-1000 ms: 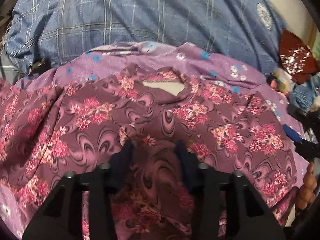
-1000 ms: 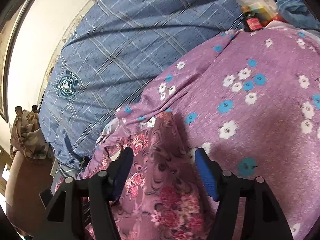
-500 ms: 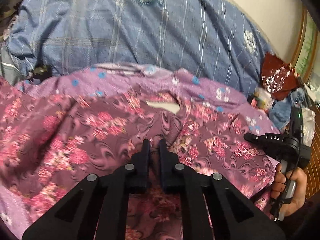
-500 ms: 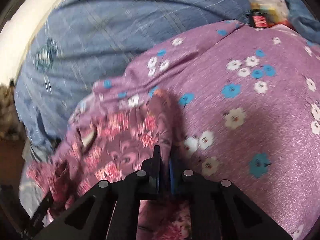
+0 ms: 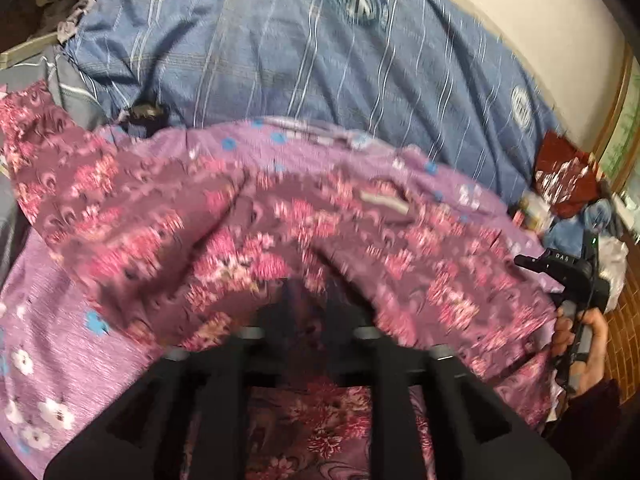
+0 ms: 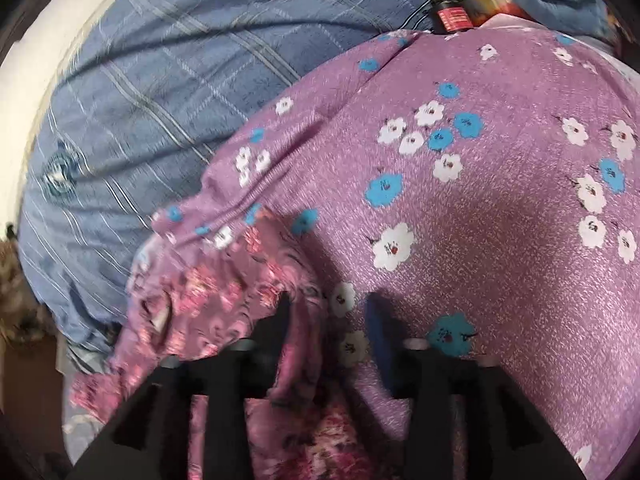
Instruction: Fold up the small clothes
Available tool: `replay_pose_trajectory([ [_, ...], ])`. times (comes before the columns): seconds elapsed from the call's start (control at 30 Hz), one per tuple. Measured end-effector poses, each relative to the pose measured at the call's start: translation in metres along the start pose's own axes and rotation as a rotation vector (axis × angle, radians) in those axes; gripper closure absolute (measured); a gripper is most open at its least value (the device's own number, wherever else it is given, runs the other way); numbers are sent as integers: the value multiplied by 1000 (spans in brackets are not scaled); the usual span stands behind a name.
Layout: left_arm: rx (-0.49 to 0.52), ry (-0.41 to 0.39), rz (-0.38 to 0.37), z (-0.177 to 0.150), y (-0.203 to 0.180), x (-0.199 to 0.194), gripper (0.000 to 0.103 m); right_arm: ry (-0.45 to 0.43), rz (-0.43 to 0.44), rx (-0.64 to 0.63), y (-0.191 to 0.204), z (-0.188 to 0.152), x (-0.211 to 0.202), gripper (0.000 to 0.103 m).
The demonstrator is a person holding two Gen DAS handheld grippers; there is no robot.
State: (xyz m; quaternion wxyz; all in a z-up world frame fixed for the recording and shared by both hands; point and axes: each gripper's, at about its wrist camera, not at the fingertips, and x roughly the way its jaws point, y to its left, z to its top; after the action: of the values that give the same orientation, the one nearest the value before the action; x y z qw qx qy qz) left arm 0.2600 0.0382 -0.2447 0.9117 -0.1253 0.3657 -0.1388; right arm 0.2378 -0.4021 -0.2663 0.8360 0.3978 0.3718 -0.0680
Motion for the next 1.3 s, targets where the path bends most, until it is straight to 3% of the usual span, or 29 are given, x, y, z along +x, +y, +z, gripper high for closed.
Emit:
replay_pose_trajectory([
  [0.03, -26, -29, -24, 2, 3, -8, 38, -34, 10, 2, 1, 1, -6, 38],
  [0.07, -63, -75, -62, 5, 4, -16, 26, -58, 15, -5, 4, 1, -11, 37],
  [0.17, -92, -70, -118, 11, 3, -14, 19, -92, 15, -29, 8, -2, -15, 36],
  [0.27, -109, 108, -160, 12, -6, 26, 19, -70, 21, -20, 8, -3, -10, 37],
  [0.3, -129, 132, -165, 11, -7, 34, 20, -62, 27, -15, 8, -3, -8, 37],
  [0.33, -161, 158, -177, 9, -8, 46, 23, -56, 33, -14, 8, -3, -7, 37],
  [0.4, -143, 180, -170, 7, -14, 55, 65, -51, 47, -22, 8, -3, -7, 38],
  [0.43, -108, 180, -153, 7, -19, 58, 95, -51, 56, -28, 9, -3, -7, 39],
  [0.53, -23, 102, -147, 12, -32, 52, 98, -50, 59, -36, 9, -2, -6, 41],
  [0.63, 0, 50, -170, 21, -31, 40, 99, -24, 71, -37, 9, 1, -1, 45],
  [0.73, 11, -75, -172, 37, -21, 13, 99, -26, 63, -40, 11, 1, -1, 46],
  [0.8, 57, -155, -74, 45, -15, -1, 99, -59, 59, -56, 14, 0, -6, 46],
  [0.9, 109, -129, 115, 40, -8, 7, 99, -124, 95, -119, 26, -3, -19, 47],
  [0.93, 101, -89, 131, 37, -3, 15, 98, -126, 129, -139, 31, -4, -21, 48],
  [1.0, 78, 52, 69, 30, 3, 37, 96, -90, 198, -182, 43, -8, -18, 53],
  [1.07, 110, 94, 107, 25, -1, 43, 80, -8, 244, -240, 58, -19, -6, 63],
  [1.13, 143, 51, 117, 27, -6, 32, 67, 123, 235, -324, 75, -33, 15, 65],
  [1.2, 137, -14, 118, 33, -1, 14, 51, 260, 151, -393, 85, -53, 43, 67],
  [1.23, 120, -58, 134, 37, 5, 2, 42, 266, 105, -428, 88, -62, 49, 68],
  [1.3, 52, -135, 207, 42, 29, -24, 38, 205, 112, -474, 99, -64, 39, 67],
])
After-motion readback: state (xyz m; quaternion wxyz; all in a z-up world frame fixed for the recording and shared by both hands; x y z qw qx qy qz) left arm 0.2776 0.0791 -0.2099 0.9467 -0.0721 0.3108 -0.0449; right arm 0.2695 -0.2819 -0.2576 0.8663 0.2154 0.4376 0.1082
